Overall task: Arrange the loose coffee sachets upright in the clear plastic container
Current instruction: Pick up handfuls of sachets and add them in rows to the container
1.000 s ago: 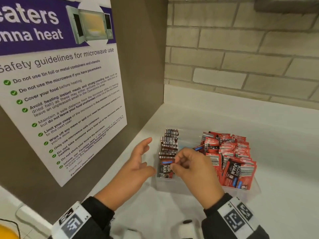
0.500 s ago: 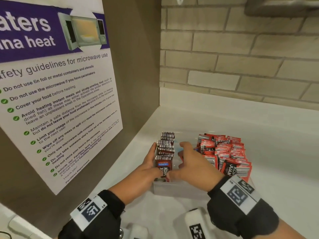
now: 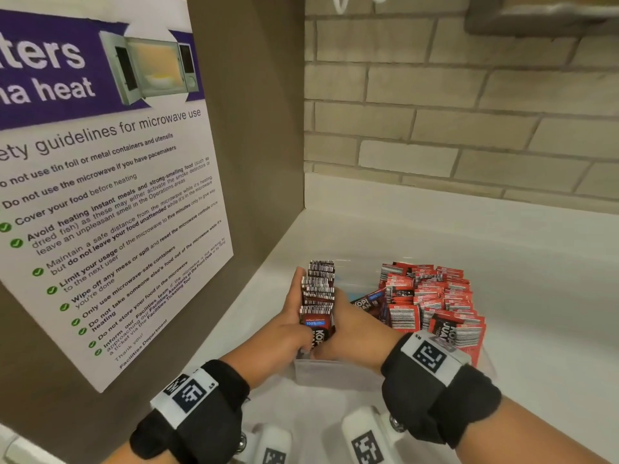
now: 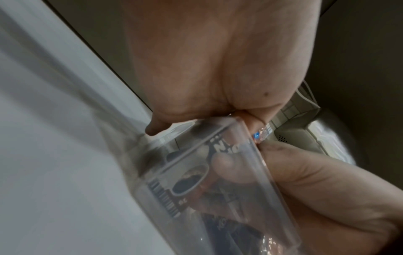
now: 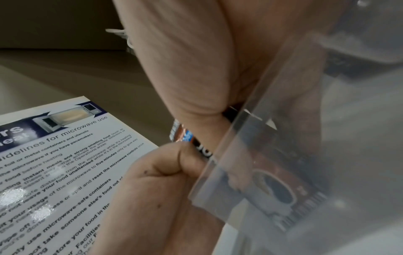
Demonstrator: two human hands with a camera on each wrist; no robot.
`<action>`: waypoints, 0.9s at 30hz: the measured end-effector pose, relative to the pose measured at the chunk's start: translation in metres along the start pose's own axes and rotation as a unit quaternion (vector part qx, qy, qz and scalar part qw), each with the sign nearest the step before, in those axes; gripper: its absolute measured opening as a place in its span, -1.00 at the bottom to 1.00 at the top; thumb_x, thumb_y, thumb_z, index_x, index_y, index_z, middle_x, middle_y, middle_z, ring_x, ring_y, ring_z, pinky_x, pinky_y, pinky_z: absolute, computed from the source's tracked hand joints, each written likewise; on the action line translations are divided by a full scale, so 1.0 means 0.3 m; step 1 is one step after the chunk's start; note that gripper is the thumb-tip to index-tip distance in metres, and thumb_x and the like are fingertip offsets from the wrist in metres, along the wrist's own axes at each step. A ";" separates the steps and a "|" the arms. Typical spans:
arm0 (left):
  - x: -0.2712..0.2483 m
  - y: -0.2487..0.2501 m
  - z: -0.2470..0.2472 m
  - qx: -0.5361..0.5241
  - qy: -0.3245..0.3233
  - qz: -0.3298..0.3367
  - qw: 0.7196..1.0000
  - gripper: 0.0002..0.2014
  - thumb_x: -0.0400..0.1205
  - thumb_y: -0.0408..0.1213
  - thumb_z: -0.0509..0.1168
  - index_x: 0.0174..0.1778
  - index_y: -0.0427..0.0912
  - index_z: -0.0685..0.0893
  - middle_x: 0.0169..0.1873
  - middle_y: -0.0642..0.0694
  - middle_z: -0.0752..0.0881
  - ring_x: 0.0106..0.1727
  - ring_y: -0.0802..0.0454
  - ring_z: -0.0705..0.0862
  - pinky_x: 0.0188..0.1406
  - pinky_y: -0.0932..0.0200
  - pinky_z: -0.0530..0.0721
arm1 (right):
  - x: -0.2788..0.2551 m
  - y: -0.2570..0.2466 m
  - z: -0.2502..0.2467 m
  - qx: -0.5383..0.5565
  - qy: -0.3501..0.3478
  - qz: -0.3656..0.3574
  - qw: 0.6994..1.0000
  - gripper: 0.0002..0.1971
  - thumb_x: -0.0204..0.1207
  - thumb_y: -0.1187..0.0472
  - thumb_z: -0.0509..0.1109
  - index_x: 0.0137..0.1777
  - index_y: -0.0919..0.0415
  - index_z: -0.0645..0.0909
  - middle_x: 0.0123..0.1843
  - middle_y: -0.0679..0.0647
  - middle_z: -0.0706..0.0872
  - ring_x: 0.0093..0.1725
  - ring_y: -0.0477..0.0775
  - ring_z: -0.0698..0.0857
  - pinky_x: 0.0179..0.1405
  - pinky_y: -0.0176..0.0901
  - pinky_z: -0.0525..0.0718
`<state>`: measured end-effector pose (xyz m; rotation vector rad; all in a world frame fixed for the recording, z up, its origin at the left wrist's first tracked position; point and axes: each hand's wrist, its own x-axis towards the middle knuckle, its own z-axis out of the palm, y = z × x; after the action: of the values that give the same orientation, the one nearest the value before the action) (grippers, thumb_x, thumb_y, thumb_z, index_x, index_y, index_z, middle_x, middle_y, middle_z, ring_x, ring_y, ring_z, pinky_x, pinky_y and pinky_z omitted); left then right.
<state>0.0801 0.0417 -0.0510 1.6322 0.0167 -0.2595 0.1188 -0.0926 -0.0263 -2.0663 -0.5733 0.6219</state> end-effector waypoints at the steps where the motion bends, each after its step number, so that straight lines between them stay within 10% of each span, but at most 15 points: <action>1: 0.001 0.002 0.003 -0.002 0.003 0.001 1.000 0.08 0.19 -0.48 0.10 0.55 0.44 -0.13 0.32 0.19 0.49 0.09 -0.01 0.56 -0.04 0.05 0.46 | 0.001 0.000 0.003 -0.002 0.001 -0.008 1.000 -0.15 0.37 0.49 0.47 0.54 0.13 0.05 0.16 0.05 0.54 0.03 -0.17 0.59 -0.15 -0.62 0.56; 11: -0.003 0.004 0.009 0.001 0.003 0.006 1.000 0.10 0.22 -0.50 0.14 0.54 0.47 -0.17 0.44 0.16 0.41 0.07 0.02 0.59 -0.04 0.06 0.52 | 0.029 0.025 0.008 -0.011 0.031 -0.029 0.999 -0.18 0.30 0.51 0.48 0.50 0.15 0.16 0.26 0.11 0.55 0.22 -0.03 0.61 0.20 -0.24 0.63; 20: -0.001 -0.005 -0.010 0.035 -0.004 -0.010 0.999 0.04 0.52 -0.76 0.07 0.58 0.33 -0.28 0.36 0.13 0.51 -0.05 0.11 0.61 -0.19 0.26 0.56 | 0.061 0.078 0.008 -0.079 0.043 0.002 0.996 -0.07 -0.09 0.00 0.55 0.37 0.01 0.31 0.17 -0.01 0.58 0.15 -0.04 0.65 0.17 0.02 0.69; 27: -0.032 0.013 -0.014 0.006 -0.020 -0.006 1.000 0.06 0.54 -0.69 0.25 0.58 0.27 -0.29 0.26 0.45 0.40 0.06 0.58 0.63 -0.01 0.41 0.61 | -0.054 -0.026 -0.068 -0.170 0.034 0.040 0.984 -0.15 0.30 0.25 0.57 0.51 0.23 0.15 0.38 0.12 0.44 0.34 0.09 0.51 0.30 0.00 0.58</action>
<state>0.0720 0.0469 -0.0452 1.6395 -0.0047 -0.3022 0.1175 -0.1109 -0.0062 -2.4312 -0.5919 0.5249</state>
